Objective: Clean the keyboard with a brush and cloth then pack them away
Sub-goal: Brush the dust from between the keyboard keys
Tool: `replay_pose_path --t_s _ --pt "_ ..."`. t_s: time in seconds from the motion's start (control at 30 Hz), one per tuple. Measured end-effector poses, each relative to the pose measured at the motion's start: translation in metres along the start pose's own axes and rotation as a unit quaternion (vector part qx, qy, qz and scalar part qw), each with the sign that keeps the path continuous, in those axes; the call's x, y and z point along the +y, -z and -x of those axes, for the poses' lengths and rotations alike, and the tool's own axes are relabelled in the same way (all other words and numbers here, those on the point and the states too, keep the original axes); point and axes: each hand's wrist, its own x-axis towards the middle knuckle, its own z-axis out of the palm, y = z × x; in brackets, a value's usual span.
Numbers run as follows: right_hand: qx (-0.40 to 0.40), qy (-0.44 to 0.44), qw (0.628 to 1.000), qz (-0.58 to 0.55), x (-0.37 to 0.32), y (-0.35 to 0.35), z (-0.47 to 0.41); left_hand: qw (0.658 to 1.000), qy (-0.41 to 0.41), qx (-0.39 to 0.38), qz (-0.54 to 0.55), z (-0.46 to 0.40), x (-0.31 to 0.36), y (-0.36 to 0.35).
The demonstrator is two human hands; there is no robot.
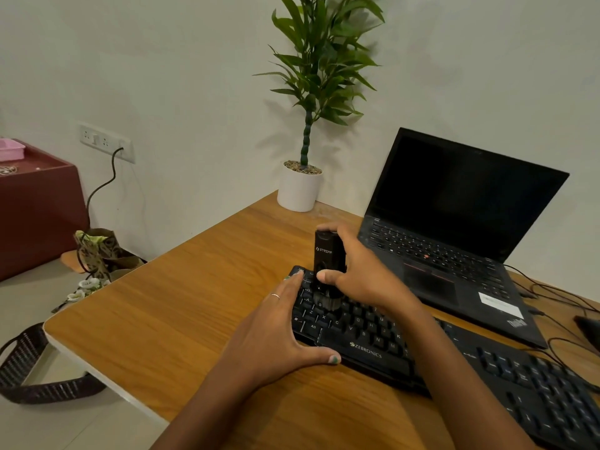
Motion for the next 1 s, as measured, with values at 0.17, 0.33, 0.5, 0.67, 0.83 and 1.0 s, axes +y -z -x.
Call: replay_pose_path --t_s 0.17,0.33,0.5,0.67,0.83,1.0 --pt "0.129 0.028 0.991 0.006 0.013 -0.018 -0.002 1.000 0.000 -0.001 -0.009 -0.001 0.000 -0.002" --pt "0.067 0.014 0.998 -0.008 0.013 -0.004 -0.005 1.000 0.002 0.001 -0.005 -0.001 0.000 -0.001" --pt "0.104 0.046 0.993 0.006 0.015 -0.019 -0.004 1.000 -0.004 0.002 -0.005 0.000 0.000 -0.001" --pt "0.084 0.039 0.995 0.034 0.011 -0.010 -0.004 1.000 -0.003 0.004 -0.010 -0.001 0.000 -0.001" --pt "0.069 0.053 0.996 -0.012 0.018 -0.014 -0.006 1.000 -0.008 0.006 -0.005 0.000 0.001 -0.001" --pt "0.083 0.055 0.995 0.012 0.018 -0.011 -0.006 1.000 -0.003 0.004 -0.010 -0.001 0.002 -0.001"
